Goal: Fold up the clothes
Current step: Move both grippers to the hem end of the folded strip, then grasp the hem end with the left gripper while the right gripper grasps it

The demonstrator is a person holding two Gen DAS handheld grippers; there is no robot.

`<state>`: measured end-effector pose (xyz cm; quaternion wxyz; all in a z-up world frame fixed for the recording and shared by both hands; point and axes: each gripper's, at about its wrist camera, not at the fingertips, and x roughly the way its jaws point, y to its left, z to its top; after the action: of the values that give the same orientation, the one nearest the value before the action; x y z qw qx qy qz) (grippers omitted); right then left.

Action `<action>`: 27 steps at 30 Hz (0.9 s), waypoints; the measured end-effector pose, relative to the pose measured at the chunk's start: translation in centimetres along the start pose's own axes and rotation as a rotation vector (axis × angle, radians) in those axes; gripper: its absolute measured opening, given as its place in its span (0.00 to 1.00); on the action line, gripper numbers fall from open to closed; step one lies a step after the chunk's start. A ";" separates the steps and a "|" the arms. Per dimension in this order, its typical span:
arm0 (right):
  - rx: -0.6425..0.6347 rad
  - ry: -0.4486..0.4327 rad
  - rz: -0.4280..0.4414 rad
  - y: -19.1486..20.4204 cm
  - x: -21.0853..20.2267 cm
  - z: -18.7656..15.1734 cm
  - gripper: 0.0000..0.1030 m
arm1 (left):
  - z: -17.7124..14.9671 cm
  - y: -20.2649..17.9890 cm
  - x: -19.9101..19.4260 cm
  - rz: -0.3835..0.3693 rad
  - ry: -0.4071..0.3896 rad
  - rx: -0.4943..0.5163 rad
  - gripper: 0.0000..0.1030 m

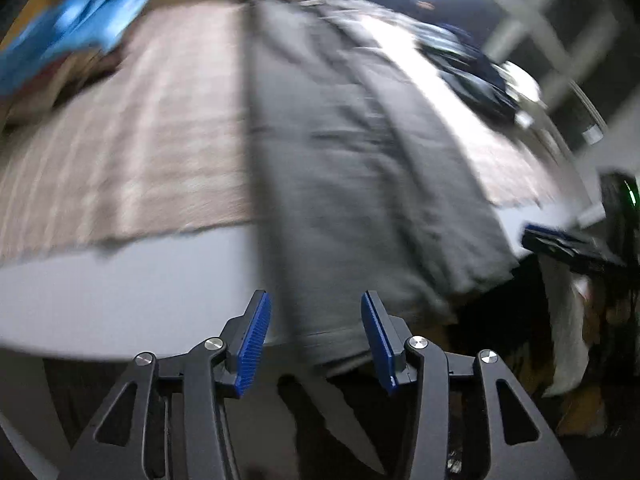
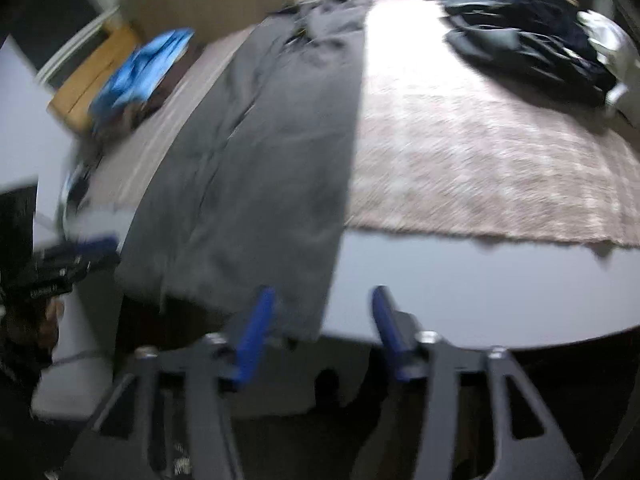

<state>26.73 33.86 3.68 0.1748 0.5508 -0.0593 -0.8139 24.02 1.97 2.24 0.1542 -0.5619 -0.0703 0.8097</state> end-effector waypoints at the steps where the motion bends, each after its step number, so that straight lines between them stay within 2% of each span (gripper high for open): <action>1: 0.016 0.013 0.016 -0.2 0.4 0.3 0.53 | -0.1 0.2 0.2 0.002 0.003 0.000 0.44; 8: -0.070 0.056 0.000 1.4 2.5 0.5 0.53 | -0.4 -1.4 1.8 0.015 0.011 0.095 0.46; 11: -0.124 0.056 -0.007 2.2 2.8 0.5 0.50 | -0.4 -1.5 1.9 -0.015 0.009 0.119 0.36; 12: -0.142 0.055 -0.009 2.5 2.9 0.4 0.49 | -0.5 -1.5 1.9 -0.026 0.009 0.124 0.29; 13: -0.160 0.055 -0.011 2.8 3.0 0.4 0.42 | -0.6 -1.4 2.0 -0.035 0.010 0.124 0.23; 14: -0.178 0.055 -0.013 3.0 3.1 0.4 0.31 | -0.5 -1.2 2.0 -0.048 0.014 0.120 0.21; 15: -0.196 0.055 -0.015 3.3 3.2 0.4 0.25 | -0.4 -1.0 2.1 -0.064 0.020 0.115 0.13; 16: -0.215 0.055 -0.018 3.6 3.3 0.4 0.15 | -0.3 -0.8 2.2 -0.085 0.027 0.105 0.09; 17: -0.233 0.054 -0.020 3.9 3.4 0.3 0.10 | -0.2 -0.6 2.3 -0.112 0.038 0.085 0.07; 18: -0.230 0.058 -0.011 3.9 3.3 0.2 0.09 | -0.1 -0.4 2.3 -0.139 0.048 0.065 0.06; 22: -0.081 0.089 0.124 1.7 3.2 1.0 0.05 | 0.4 0.1 1.8 -0.220 0.069 0.022 0.05; 25: 0.082 0.097 0.282 -0.7 2.4 1.8 0.04 | 1.7 0.6 0.2 -0.297 0.062 -0.029 0.05; 27: 0.161 0.068 0.387 -1.8 1.3 3.2 0.04 | 3.1 0.9 -1.1 -0.350 0.049 -0.055 0.05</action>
<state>22.98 34.75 3.22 0.2851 0.5686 -0.2228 -0.7388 21.36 0.96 4.02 0.2790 -0.5644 -0.1852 0.7545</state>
